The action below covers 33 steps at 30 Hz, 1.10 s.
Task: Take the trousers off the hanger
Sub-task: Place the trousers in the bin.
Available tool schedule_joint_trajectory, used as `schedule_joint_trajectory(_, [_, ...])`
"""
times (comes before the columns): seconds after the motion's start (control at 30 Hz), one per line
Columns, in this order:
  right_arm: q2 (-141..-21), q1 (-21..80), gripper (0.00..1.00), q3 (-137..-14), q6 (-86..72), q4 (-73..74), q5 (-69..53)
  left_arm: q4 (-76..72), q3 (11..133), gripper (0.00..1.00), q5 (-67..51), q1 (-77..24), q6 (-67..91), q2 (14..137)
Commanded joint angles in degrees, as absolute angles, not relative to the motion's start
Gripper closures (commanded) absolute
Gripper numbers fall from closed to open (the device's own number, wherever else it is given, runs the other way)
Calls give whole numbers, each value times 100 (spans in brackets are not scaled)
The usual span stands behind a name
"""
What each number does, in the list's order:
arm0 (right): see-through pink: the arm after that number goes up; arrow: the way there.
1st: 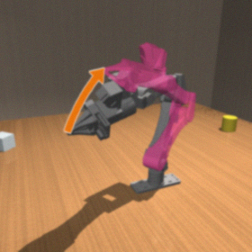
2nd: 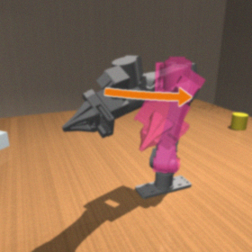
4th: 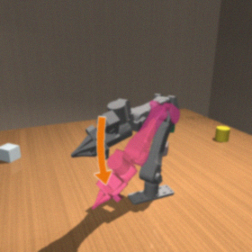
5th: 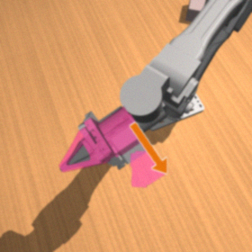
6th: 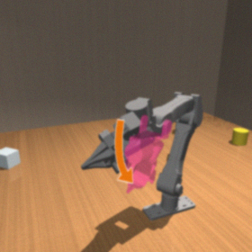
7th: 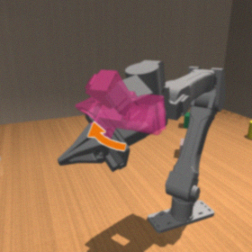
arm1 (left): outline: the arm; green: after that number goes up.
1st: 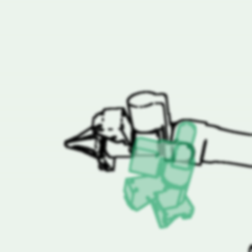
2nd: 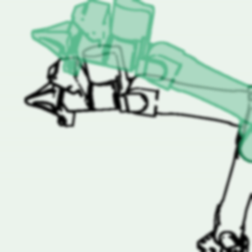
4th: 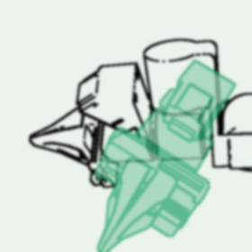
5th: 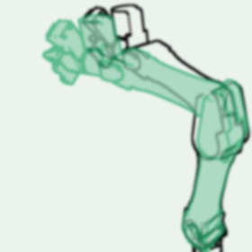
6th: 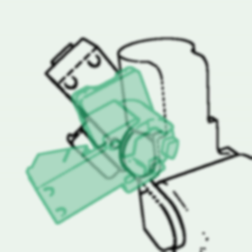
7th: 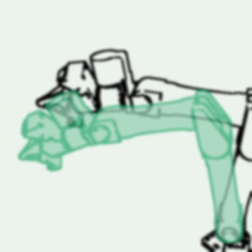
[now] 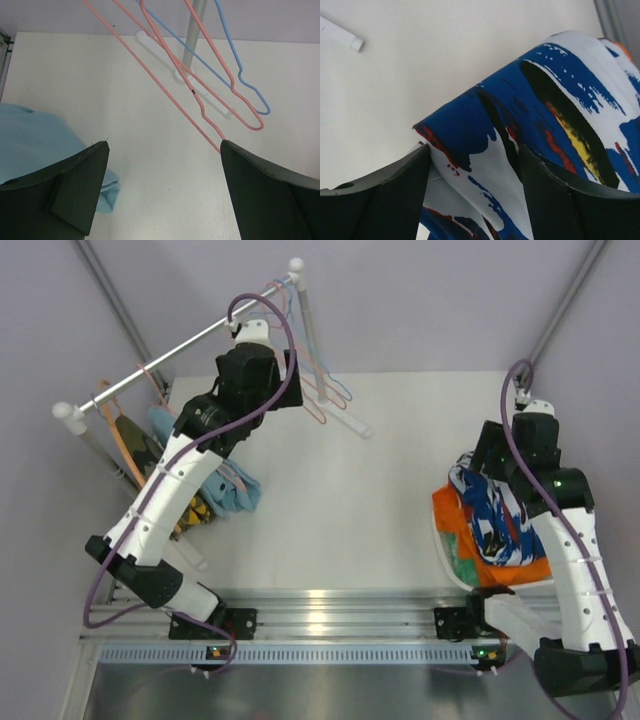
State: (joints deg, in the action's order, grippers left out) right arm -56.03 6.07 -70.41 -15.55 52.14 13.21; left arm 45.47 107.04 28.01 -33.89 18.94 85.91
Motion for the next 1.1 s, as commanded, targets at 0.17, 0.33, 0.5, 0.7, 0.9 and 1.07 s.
schedule_joint_trajectory(0.17, [-5142, 44, 31, -5662, -1977, 3736, 387, 4429, 11206, 2, 2796, -3366, 2136, 8815])
schedule_joint_trajectory(0.33, [-5229, 44, 31, -5476, -2021, 3551, 229, 4956, 11496, 2, 2584, -3366, 2197, 8816])
schedule_joint_trajectory(0.5, [-5265, 53, 28, -5782, -1951, 3743, 141, 5361, 11514, 2, 2461, -3366, 2268, 8561])
schedule_joint_trajectory(0.7, [-5238, 44, 20, -7179, -1574, 4499, 255, 5774, 11523, 2, 2443, -3375, 2425, 8026])
schedule_joint_trajectory(0.9, [-5177, 53, 19, -7875, -1415, 4676, 185, 6195, 11268, 2, 2628, -3366, 2636, 7410])
schedule_joint_trajectory(1.07, [-5203, 44, 18, -7787, -1459, 4492, -165, 6879, 11408, 3, 3022, -3366, 2987, 7076])
